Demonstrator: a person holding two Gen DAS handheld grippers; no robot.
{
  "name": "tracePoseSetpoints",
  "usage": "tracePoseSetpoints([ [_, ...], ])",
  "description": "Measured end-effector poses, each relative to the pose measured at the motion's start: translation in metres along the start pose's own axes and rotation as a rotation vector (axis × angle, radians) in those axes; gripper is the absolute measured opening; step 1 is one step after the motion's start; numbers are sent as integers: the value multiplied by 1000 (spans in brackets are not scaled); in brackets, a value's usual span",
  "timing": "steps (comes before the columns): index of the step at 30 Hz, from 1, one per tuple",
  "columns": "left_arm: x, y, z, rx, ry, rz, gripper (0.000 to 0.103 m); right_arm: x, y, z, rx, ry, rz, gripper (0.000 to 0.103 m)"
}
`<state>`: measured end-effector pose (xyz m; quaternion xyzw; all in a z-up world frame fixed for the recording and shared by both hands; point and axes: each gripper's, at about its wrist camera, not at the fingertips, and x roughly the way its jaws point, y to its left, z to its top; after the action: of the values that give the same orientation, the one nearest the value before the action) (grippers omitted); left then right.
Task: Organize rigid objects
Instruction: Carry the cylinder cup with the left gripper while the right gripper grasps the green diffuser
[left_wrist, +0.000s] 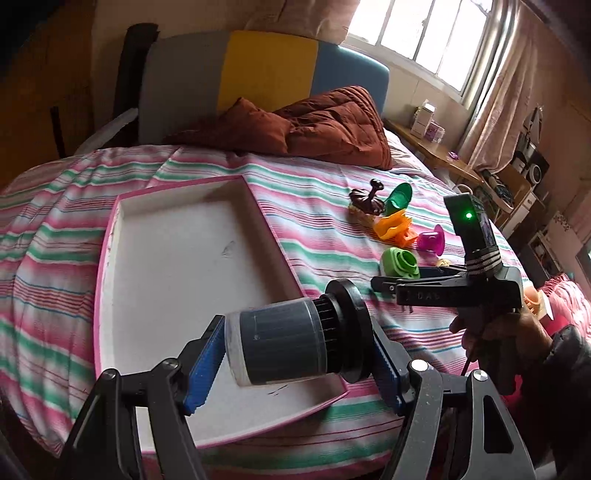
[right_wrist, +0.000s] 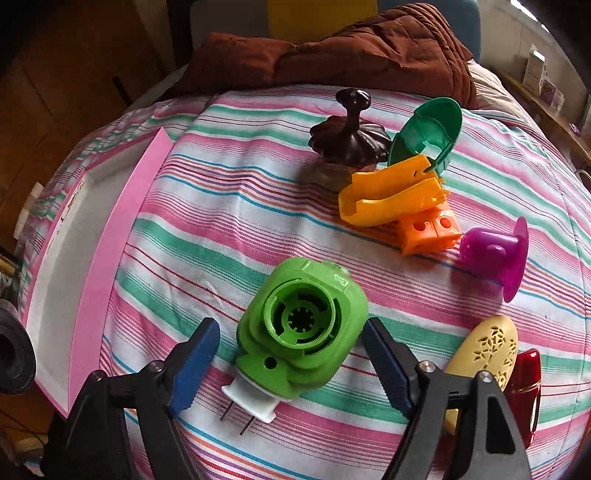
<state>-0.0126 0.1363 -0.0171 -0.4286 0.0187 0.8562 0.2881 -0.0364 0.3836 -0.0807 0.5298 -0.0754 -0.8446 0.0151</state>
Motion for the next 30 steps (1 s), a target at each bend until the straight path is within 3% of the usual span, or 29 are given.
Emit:
tracePoseSetpoints([
  [10,-14,40,-9,-81,-17,103,72,-4,-7,-3,45,-4,-13,82],
  [13,-20,53,-12,-106,-24,130,72,-8,-10,-2,64,1,-14,78],
  [18,-25,74,-14,-157,-29,164,72,-9,-16,-1,88,-8,-43,63],
  [23,-29,84,-13,-165,-41,196,72,-1,-8,3,61,-4,-81,59],
  [30,-31,85,-7,-160,-46,217,72,0,-10,3,66,-17,-66,59],
])
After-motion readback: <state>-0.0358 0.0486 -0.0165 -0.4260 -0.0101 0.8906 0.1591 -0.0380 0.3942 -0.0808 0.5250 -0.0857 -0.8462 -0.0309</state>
